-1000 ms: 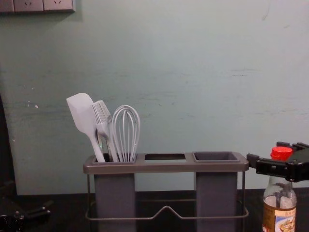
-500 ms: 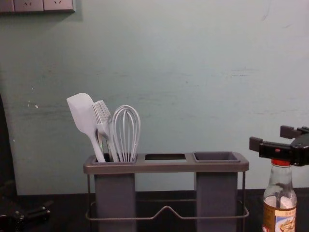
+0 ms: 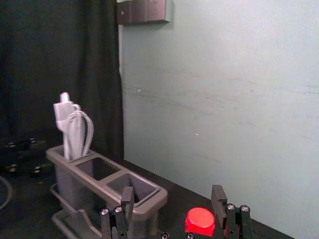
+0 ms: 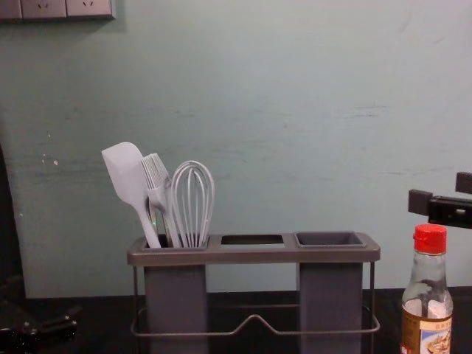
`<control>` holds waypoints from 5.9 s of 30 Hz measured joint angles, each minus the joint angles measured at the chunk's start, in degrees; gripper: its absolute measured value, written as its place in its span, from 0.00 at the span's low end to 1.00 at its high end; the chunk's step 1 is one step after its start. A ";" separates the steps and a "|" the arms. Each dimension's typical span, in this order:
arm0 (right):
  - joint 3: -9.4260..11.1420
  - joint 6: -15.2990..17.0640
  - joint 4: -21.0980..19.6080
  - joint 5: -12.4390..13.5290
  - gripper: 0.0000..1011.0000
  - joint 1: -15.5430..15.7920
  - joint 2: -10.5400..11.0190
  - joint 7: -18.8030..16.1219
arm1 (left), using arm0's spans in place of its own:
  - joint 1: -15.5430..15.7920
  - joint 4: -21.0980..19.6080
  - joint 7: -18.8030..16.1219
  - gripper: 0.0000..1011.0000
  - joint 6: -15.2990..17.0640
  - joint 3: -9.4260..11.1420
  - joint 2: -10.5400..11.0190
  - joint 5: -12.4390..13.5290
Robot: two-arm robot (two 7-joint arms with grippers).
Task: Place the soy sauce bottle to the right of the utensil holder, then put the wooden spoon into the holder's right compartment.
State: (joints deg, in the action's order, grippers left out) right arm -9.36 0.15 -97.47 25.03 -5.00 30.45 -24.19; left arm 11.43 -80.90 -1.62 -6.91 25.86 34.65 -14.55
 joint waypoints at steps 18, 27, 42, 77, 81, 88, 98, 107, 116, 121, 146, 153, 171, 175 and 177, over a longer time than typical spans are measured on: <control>-0.99 -0.06 -9.17 5.48 0.99 10.22 7.85 -6.45 | 0.00 0.00 0.00 0.99 0.00 0.00 0.00 0.00; -5.98 -0.08 -9.44 4.44 0.99 9.28 10.68 -10.52 | 0.00 0.00 0.00 0.99 0.00 0.00 0.00 0.00; -19.96 9.33 -5.64 -1.64 0.99 -2.69 8.45 -14.01 | 0.00 0.00 0.00 0.99 0.00 0.00 0.00 0.00; -36.23 31.32 1.76 -8.11 0.99 -18.83 2.40 -13.11 | 0.00 0.00 0.00 0.99 0.00 0.00 0.00 0.00; -36.74 31.03 2.42 -8.82 0.99 -19.25 1.91 -13.09 | 0.00 0.00 0.00 0.99 0.00 0.00 0.00 0.00; -37.32 30.65 2.72 -10.14 0.99 -19.48 1.29 -12.90 | 0.00 0.00 0.00 0.99 0.00 0.00 0.00 0.00; -37.80 30.57 3.30 -12.27 0.99 -19.63 0.08 -12.55 | 0.00 0.00 0.00 0.99 0.00 0.00 0.00 0.00; -37.43 30.79 4.06 -13.23 0.99 -19.41 -1.01 -12.49 | 0.00 0.00 0.00 0.99 0.00 0.00 0.00 0.00; -37.02 31.05 4.52 -13.69 0.99 -18.93 -1.63 -12.57 | 0.00 0.00 0.00 0.99 0.00 0.00 0.00 0.00; -36.94 31.09 4.87 -13.88 0.99 -18.89 -1.87 -12.81 | 0.00 0.00 0.00 0.99 0.00 0.00 0.00 0.00; -36.84 31.18 5.00 -14.16 0.83 -18.84 -2.04 -13.04 | 0.00 0.00 0.00 0.99 0.00 0.00 0.00 0.00; -36.84 31.18 4.96 -14.12 0.83 -18.84 -2.01 -13.02 | 0.00 0.00 0.00 0.99 0.00 0.00 0.00 0.00; -30.03 24.42 -2.64 -10.38 0.83 -14.32 -0.15 -9.50 | 0.00 0.00 0.00 0.99 0.00 0.00 0.00 0.01; -27.07 21.61 -5.16 -8.62 0.83 -12.80 0.29 -7.77 | 0.00 0.00 0.00 0.99 0.00 0.00 0.00 0.00; -25.04 19.74 -6.65 -7.75 0.83 -11.85 0.45 -6.37 | 0.00 0.00 0.00 0.99 0.00 0.00 0.00 0.00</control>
State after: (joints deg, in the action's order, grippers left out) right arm -34.40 19.89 -104.12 17.28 -16.85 30.90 -30.56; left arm 11.43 -80.90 -1.62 -6.91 25.86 34.64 -14.55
